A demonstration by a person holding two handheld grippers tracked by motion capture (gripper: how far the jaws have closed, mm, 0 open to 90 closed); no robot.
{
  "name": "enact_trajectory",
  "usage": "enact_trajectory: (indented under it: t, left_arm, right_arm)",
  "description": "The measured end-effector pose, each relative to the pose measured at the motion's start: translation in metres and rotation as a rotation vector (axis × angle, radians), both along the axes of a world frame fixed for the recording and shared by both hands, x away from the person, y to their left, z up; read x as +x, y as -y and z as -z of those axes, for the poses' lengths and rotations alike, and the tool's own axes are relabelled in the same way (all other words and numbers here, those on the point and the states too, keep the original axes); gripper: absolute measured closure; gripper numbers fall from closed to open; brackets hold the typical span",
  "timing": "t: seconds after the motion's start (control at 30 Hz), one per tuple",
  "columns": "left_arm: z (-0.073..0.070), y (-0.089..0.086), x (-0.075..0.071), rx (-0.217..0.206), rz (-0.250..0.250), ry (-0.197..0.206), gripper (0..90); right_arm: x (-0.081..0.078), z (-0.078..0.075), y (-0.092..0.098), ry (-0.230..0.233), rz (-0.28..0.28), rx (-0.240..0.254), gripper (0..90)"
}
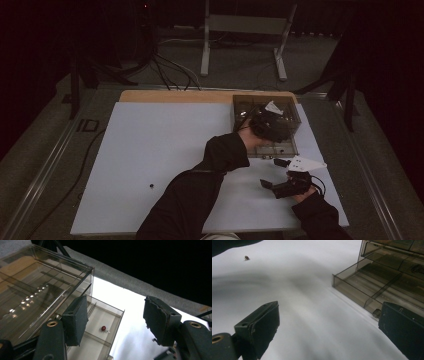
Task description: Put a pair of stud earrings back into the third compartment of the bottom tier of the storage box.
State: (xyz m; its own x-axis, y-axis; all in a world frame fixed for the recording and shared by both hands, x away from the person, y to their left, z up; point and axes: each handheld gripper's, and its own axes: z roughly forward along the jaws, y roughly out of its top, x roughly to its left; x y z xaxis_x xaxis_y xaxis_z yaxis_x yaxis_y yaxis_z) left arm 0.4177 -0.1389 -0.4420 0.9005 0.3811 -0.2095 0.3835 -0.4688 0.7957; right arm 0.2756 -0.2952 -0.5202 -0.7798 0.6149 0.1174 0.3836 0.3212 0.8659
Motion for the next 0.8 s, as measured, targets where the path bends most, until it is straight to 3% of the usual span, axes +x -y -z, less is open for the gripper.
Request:
enact_trajectory:
  t: [0.23, 0.33, 0.8]
  left_arm:
    - [-0.012, -0.022, -0.004, 0.012, -0.026, 0.000, 26.6]
    - [-0.015, -0.032, -0.005, 0.014, -0.015, -0.027, 18.4]
    - [-0.021, -0.084, -0.014, 0.015, -0.048, -0.048, 5.0]
  right_arm:
    - [-0.001, -0.001, -0.002, 0.009, -0.004, -0.007, 3.6]
    - [-0.001, 0.000, -0.002, 0.003, -0.004, -0.007, 3.6]
    - [-0.001, 0.000, -0.006, -0.001, -0.011, -0.006, 3.6]
